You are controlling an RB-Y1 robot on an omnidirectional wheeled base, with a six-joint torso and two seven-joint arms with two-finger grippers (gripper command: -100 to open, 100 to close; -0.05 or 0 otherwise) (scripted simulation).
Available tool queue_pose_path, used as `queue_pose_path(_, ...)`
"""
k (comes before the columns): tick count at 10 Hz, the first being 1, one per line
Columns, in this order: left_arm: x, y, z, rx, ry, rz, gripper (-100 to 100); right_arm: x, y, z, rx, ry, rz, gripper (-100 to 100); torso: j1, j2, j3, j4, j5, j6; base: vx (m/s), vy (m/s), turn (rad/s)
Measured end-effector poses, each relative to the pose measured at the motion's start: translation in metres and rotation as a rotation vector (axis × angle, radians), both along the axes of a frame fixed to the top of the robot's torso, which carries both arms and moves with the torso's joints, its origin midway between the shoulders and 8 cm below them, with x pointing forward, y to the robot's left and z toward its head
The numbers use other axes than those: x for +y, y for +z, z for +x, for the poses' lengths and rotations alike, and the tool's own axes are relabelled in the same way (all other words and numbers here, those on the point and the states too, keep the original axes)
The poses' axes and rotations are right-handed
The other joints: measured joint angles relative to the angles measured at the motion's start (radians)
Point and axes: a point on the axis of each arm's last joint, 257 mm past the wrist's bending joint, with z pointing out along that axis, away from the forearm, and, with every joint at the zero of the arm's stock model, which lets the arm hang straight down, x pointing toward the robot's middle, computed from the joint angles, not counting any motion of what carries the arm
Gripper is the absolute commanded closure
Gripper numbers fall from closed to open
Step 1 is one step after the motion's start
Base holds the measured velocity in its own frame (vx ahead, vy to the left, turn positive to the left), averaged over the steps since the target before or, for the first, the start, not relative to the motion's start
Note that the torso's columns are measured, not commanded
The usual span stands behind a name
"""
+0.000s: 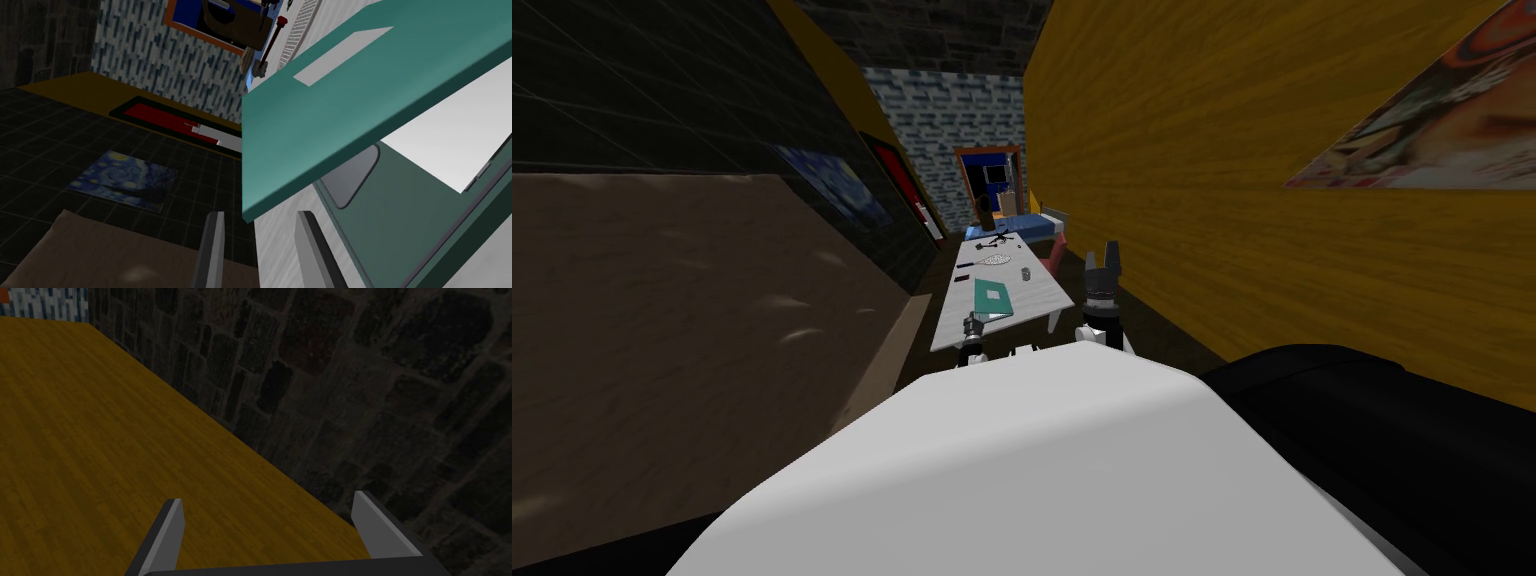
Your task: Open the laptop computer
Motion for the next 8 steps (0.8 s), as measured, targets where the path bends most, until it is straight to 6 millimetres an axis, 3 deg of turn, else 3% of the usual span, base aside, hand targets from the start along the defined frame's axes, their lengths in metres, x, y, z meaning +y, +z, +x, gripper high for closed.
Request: queue_pose_path(8,-0.005,0.037,0.03,0.005,-0.025,-0.001,-100,0.0,0.0,0.0,0.0,0.0,0.0,0,0.0,0.002,0.001,0.001,0.0,-0.001,-0.036,-0.012,0.036)
